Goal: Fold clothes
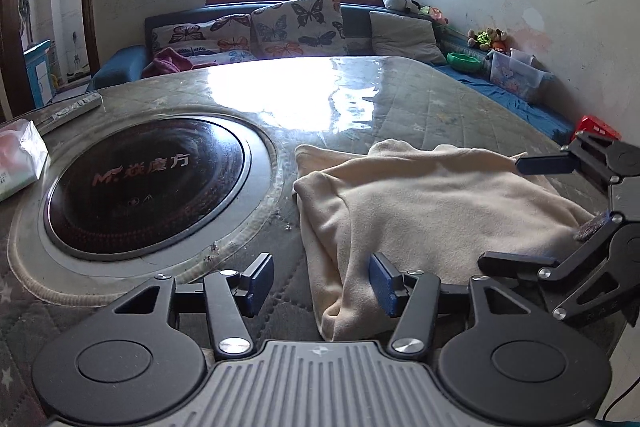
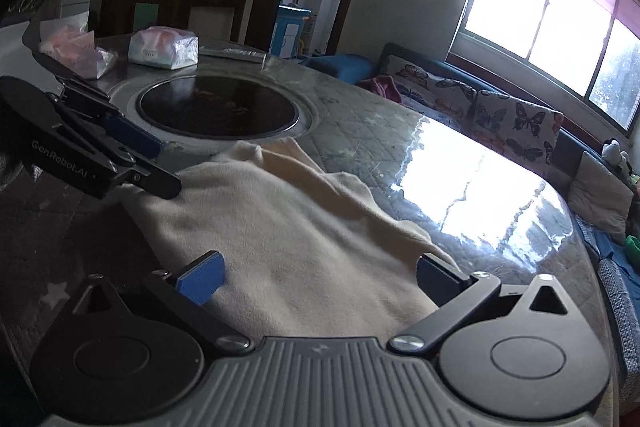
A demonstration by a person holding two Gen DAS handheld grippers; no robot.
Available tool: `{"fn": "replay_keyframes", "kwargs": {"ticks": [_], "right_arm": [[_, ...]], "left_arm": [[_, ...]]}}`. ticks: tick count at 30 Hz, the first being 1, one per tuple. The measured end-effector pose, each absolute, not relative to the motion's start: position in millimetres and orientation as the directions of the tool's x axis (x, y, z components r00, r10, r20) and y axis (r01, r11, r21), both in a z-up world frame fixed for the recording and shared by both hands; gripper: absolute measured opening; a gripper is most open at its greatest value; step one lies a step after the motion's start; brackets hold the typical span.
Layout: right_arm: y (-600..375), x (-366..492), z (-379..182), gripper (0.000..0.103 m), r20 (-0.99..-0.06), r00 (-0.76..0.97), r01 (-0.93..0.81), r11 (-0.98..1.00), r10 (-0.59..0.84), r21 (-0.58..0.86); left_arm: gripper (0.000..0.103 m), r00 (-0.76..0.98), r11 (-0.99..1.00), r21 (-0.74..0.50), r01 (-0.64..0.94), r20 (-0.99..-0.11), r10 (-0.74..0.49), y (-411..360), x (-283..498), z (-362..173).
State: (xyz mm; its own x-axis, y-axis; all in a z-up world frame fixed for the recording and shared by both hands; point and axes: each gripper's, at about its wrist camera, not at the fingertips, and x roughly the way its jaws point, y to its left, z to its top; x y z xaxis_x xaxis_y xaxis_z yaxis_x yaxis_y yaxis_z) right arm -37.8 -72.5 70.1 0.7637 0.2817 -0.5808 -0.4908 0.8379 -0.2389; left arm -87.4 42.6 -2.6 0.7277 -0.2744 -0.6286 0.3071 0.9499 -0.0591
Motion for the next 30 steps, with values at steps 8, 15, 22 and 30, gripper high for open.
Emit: {"fn": "replay_keyframes", "kwargs": {"ticks": [8,15,22,30], "right_arm": [[-71.1,-35.8,85.6,0.103,-0.568,0.761,-0.503,0.838,0.315,-0.21],[-64.3,-33.5,80.7,0.102,-0.605,0.731,-0.535,0.815,0.315,-0.222],[-44.2,-35.6,94.2,0.095,-0.618,0.684,-0.621,0.754,0.388,-0.214],[-2.9,-43.0,85.7,0.075,-0.663,0.6,-0.742,0.621,0.449,-0.251]], "left_arm": [[0.057,0.721,0.951,-0.049,0.306,-0.64,-0.264,44.6,-86.7,-6.1],[0.057,0.734,0.957,-0.086,0.277,-0.623,-0.269,60.3,-86.3,3.2],[0.057,0.729,0.971,-0.142,0.194,-0.641,-0.24,78.2,-74.2,2.6],[0.058,0.725,0.976,-0.167,0.141,-0.654,-0.217,86.9,-65.1,3.3]]}}
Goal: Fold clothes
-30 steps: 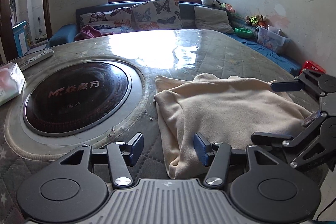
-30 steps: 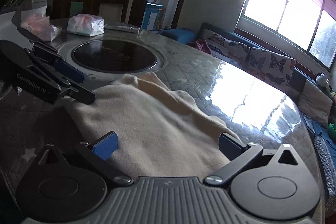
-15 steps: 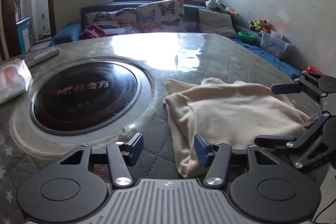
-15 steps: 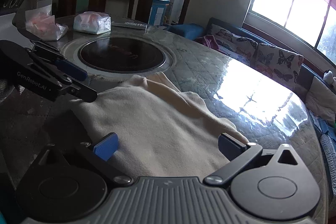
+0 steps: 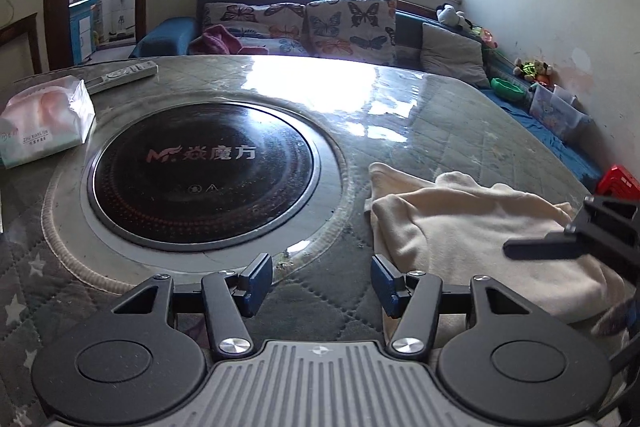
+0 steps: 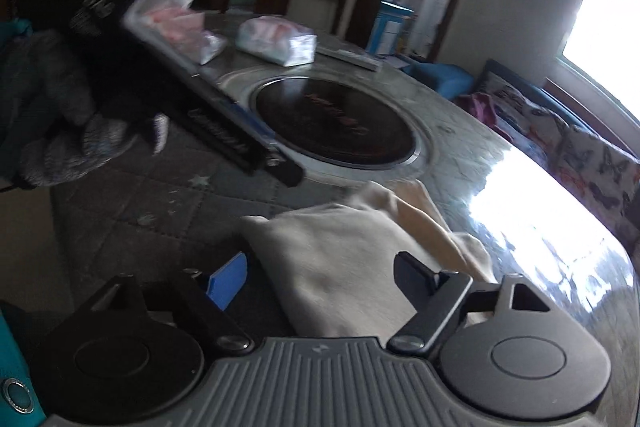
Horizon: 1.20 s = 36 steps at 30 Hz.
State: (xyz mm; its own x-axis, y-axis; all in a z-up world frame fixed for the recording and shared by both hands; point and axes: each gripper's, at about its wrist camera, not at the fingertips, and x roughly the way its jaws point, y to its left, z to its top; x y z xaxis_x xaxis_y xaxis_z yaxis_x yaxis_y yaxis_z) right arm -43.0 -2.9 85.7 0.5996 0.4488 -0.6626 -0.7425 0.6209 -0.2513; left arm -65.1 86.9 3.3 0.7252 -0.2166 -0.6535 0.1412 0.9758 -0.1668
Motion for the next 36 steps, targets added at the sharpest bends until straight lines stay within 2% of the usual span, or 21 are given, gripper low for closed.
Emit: {"fn": "replay_keyframes", "kwargs": {"ticks": [3,11,13,15,16,19,28,30,36], "right_arm": [[12.8,-44.4,82.1,0.062,-0.68,0.572,-0.777,0.568,0.459,-0.27],[33.4,-45.7,69.4,0.051,-0.705,0.568,-0.796,0.499,0.424,-0.341],[35.0,-44.4,69.0,0.038,-0.703,0.58,-0.787,0.507,0.412,-0.352],[33.7,-41.5,70.8,0.032,-0.7,0.584,-0.78,0.522,0.41,-0.345],[32.2,-40.1,72.4,0.026,-0.699,0.581,-0.78,0.53,0.418,-0.331],[28.1,-35.4,77.4,0.021,-0.694,0.571,-0.779,0.557,0.439,-0.288],[3.1,-22.5,96.5,0.017,-0.657,0.549,-0.747,0.657,0.517,-0.107],[-2.2,-20.7,100.3,0.017,-0.647,0.554,-0.737,0.67,0.524,-0.09],[-1.3,-22.2,97.6,0.017,-0.655,0.546,-0.75,0.653,0.522,-0.105]], "left_arm": [[0.058,0.72,0.975,-0.183,0.125,-0.659,-0.216,89.2,-62.1,2.7],[0.063,0.709,0.968,-0.229,0.104,-0.665,-0.234,92.9,-60.2,1.2],[0.065,0.707,0.963,-0.25,0.099,-0.664,-0.245,94.2,-59.4,2.1],[0.065,0.705,0.957,-0.273,0.094,-0.66,-0.258,95.5,-58.5,3.4],[0.065,0.705,0.954,-0.286,0.091,-0.658,-0.264,96.1,-58.1,4.1],[0.067,0.701,0.938,-0.337,0.081,-0.65,-0.294,98.1,-56.4,6.4],[0.068,0.67,0.864,-0.502,0.041,-0.628,-0.396,97.2,-50.3,6.8],[0.071,0.662,0.839,-0.543,0.025,-0.62,-0.421,97.0,-48.8,4.9],[0.071,0.669,0.86,-0.511,0.009,-0.635,-0.385,91.2,-49.1,4.8]]}}
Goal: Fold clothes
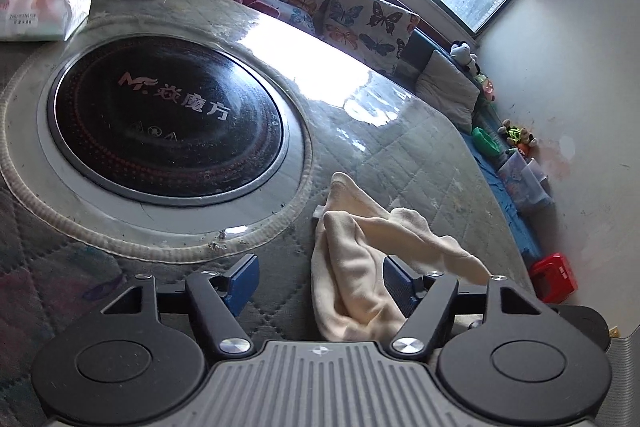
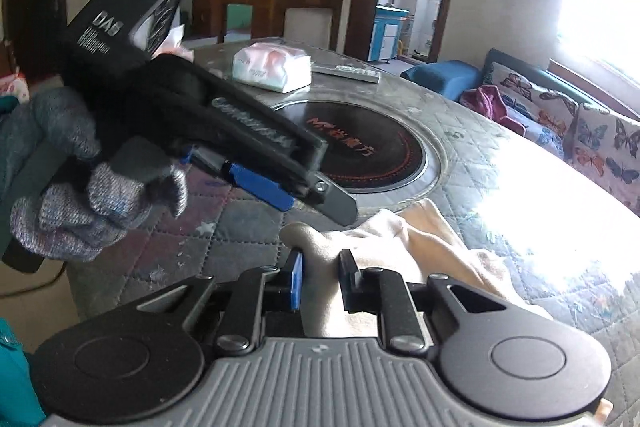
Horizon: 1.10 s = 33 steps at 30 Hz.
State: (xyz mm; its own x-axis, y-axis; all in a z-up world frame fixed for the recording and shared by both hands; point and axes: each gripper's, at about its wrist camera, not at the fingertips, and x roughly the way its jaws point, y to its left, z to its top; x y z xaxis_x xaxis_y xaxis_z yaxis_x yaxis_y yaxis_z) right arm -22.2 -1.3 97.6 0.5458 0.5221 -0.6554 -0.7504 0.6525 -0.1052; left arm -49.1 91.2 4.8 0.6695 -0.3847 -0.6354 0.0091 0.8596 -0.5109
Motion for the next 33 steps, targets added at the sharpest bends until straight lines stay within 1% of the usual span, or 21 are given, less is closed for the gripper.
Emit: {"fn": "replay_keyframes", "kwargs": {"ticks": [2,5,6,11,14,17,23,24,25,26,28,33], "right_arm": [[1.8,-22.7,93.5,0.018,-0.665,0.536,-0.758,0.643,0.521,-0.108],[0.2,-23.8,90.1,0.029,-0.669,0.526,-0.759,0.645,0.525,-0.09],[-2.0,-24.9,90.1,0.03,-0.666,0.527,-0.755,0.651,0.528,-0.081],[-22.6,-35.2,86.2,0.031,-0.674,0.54,-0.733,0.675,0.504,-0.083],[-26.7,-41.3,82.8,0.031,-0.674,0.558,-0.734,0.667,0.485,-0.127],[-15.7,-42.5,83.1,0.032,-0.661,0.565,-0.753,0.636,0.494,-0.169],[9.3,-34.5,72.9,0.032,-0.665,0.559,-0.779,0.589,0.495,-0.216],[9.8,-33.4,72.9,0.03,-0.663,0.56,-0.778,0.59,0.497,-0.214],[10.4,-32.2,72.8,0.022,-0.661,0.56,-0.778,0.592,0.499,-0.212],[9.1,-30.7,74.4,0.018,-0.659,0.557,-0.777,0.597,0.506,-0.198],[1.3,-26.8,82.1,0.014,-0.65,0.545,-0.771,0.621,0.53,-0.141],[-17.6,-23.9,99.1,0.012,-0.617,0.552,-0.744,0.665,0.561,-0.061]], "left_arm": [[0.072,0.672,0.869,-0.495,0.005,-0.641,-0.37,90.5,-49.5,4.8],[0.072,0.668,0.874,-0.486,-0.003,-0.651,-0.36,91.1,-49.5,2.3],[0.072,0.666,0.875,-0.484,-0.003,-0.654,-0.36,91.6,-49.2,1.0],[0.072,0.653,0.878,-0.478,0.01,-0.662,-0.367,87.7,-48.7,-5.0],[0.072,0.652,0.871,-0.49,0.005,-0.659,-0.375,87.0,-49.5,-5.4],[0.072,0.656,0.875,-0.484,-0.011,-0.664,-0.359,88.4,-51.1,-4.2],[0.072,0.657,0.843,-0.536,-0.036,-0.649,-0.384,94.9,-54.8,-1.4],[0.072,0.655,0.833,-0.551,-0.044,-0.646,-0.393,95.6,-55.3,-1.9],[0.072,0.654,0.822,-0.568,-0.053,-0.642,-0.401,96.4,-55.8,-2.5],[0.074,0.653,0.806,-0.588,-0.07,-0.638,-0.409,97.2,-55.5,-4.0],[0.075,0.652,0.766,-0.636,-0.095,-0.621,-0.435,99.0,-54.1,-7.2],[0.076,0.63,0.664,-0.736,-0.131,-0.579,-0.518,96.0,-45.6,-17.4]]}}
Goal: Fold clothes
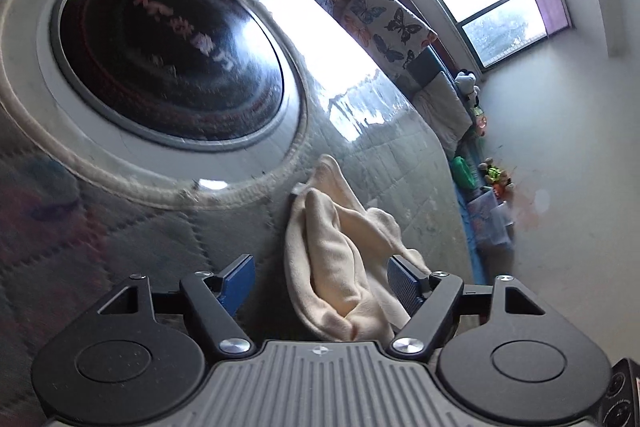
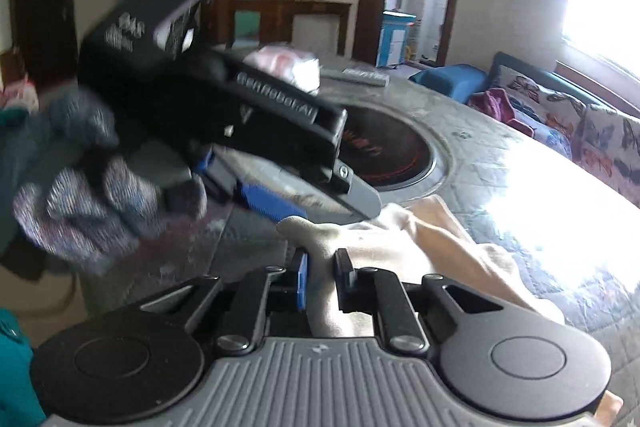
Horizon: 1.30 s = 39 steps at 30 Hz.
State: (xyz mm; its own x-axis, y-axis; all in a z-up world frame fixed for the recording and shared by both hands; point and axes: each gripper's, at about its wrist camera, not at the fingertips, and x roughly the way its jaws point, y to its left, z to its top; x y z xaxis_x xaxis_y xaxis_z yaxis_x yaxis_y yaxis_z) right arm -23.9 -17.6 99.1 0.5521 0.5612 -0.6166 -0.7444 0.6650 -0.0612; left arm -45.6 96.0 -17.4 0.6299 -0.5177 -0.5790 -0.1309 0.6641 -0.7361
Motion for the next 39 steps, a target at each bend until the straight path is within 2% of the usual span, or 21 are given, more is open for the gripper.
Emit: {"fn": "replay_keyframes", "kwargs": {"ticks": [5,7,12,15,22,29,31,36,39], "right_arm": [[-28.5,-28.8,108.9,0.011,-0.6,0.548,-0.743,0.668,0.583,-0.029],[-32.4,-33.9,110.3,0.011,-0.6,0.538,-0.75,0.661,0.592,-0.021],[-37.5,-45.0,109.6,0.012,-0.612,0.505,-0.77,0.639,0.608,-0.001],[-42.7,-48.2,105.4,0.014,-0.611,0.5,-0.767,0.642,0.613,0.017],[-87.9,-50.3,109.4,0.02,-0.589,0.583,-0.649,0.757,0.56,0.076],[-156.3,-31.4,100.2,0.027,-0.609,0.717,-0.374,0.925,0.339,0.075],[-171.0,-23.8,95.4,0.035,-0.614,0.732,-0.314,0.946,0.296,0.082],[-206.7,-7.3,74.9,0.049,-0.627,0.74,-0.2,0.969,0.245,0.142],[-223.6,-1.6,63.5,0.05,-0.63,0.734,-0.167,0.967,0.253,0.194]], "left_arm": [[0.072,0.615,0.608,-0.781,-0.141,-0.55,-0.565,87.6,-37.6,-26.3],[0.062,0.608,0.581,-0.8,-0.147,-0.536,-0.585,87.4,-36.8,-30.5],[0.027,0.601,0.564,-0.807,-0.175,-0.541,-0.588,92.7,-38.6,-42.5],[0.02,0.604,0.581,-0.795,-0.173,-0.552,-0.576,95.2,-40.3,-44.9],[0.02,0.609,0.648,-0.751,-0.129,-0.575,-0.546,86.7,-39.7,-36.3],[0.02,0.62,0.719,-0.69,-0.085,-0.601,-0.504,74.6,-43.9,-28.4],[0.02,0.622,0.733,-0.676,-0.078,-0.608,-0.494,72.4,-46.3,-27.7],[0.02,0.626,0.767,-0.638,-0.061,-0.623,-0.469,64.9,-47.8,-24.3],[0.02,0.626,0.781,-0.622,-0.056,-0.631,-0.458,60.0,-47.2,-22.7]]}}
